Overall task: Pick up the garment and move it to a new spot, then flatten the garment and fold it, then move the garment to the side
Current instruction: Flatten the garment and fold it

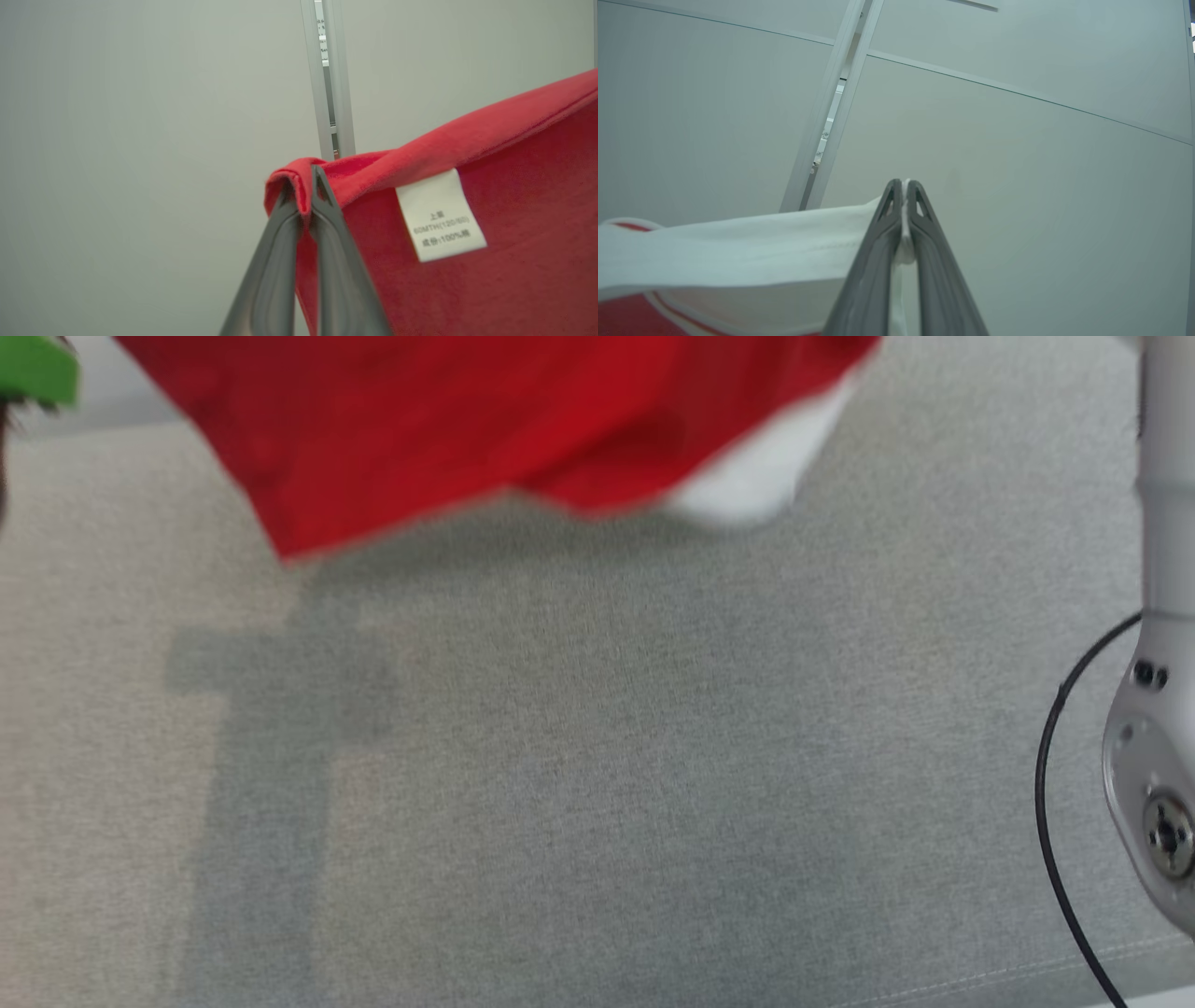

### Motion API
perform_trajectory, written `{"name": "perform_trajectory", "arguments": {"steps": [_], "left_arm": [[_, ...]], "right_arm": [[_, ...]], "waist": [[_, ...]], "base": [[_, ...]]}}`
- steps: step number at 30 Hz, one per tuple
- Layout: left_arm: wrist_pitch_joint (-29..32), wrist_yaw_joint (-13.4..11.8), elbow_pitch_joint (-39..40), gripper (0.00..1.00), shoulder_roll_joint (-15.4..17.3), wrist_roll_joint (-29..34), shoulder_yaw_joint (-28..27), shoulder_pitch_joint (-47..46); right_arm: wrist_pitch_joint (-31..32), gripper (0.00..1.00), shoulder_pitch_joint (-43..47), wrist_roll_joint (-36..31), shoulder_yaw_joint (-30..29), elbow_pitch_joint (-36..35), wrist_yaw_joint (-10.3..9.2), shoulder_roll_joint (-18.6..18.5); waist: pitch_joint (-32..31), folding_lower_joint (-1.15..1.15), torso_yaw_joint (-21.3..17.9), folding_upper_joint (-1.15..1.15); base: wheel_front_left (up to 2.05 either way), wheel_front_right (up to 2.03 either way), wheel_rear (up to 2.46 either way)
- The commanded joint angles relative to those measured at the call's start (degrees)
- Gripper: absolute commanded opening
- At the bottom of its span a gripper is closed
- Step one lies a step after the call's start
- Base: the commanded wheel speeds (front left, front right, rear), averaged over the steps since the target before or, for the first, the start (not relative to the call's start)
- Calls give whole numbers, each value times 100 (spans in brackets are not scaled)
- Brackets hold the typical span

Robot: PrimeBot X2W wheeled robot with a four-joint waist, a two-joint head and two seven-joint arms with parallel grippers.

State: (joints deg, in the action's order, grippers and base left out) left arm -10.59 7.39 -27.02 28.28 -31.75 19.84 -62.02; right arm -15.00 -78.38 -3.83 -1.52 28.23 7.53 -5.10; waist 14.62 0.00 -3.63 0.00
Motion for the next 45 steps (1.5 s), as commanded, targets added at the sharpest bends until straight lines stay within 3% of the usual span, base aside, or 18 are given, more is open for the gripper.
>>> {"name": "perform_trajectory", "arguments": {"steps": [1,5,9,13,20,28,34,45], "left_arm": [[-152,13,-153,0,51,-42,48,-308],[-407,13,-572,0,-22,-216,8,-916],[-463,14,-602,0,-15,-216,-40,-966],[-451,14,-295,0,-231,-256,-411,-104],[-455,1,-119,0,-878,-258,-1138,2201],[-456,0,-347,0,-1531,-264,-1310,4098],[-450,0,-338,0,-1893,-132,-1346,5005],[-456,0,-204,0,-2311,220,-1610,6157]], "right_arm": [[-23,0,-202,-156,-180,-21,-8,54],[-24,0,-569,-452,-420,-136,-8,159],[-18,0,-299,-383,-482,-292,-9,199],[-17,0,451,1,-577,-622,-9,204],[-19,0,2978,854,-537,-1211,-11,193],[-19,0,5448,1618,-537,-1341,-12,192],[-20,0,6587,2094,-670,-1328,-15,197],[-20,0,7815,2020,-338,-1147,-14,196]], "waist": [[750,0,-53,0],[1013,0,-58,0],[1225,0,-71,0],[1368,0,-27,0],[1200,0,31,0],[655,0,21,0],[83,0,-20,0],[-864,0,-83,0]], "base": [[0,0,0],[0,0,0],[0,0,0],[0,0,0],[0,0,0],[0,0,0],[0,0,0],[0,0,0]]}}
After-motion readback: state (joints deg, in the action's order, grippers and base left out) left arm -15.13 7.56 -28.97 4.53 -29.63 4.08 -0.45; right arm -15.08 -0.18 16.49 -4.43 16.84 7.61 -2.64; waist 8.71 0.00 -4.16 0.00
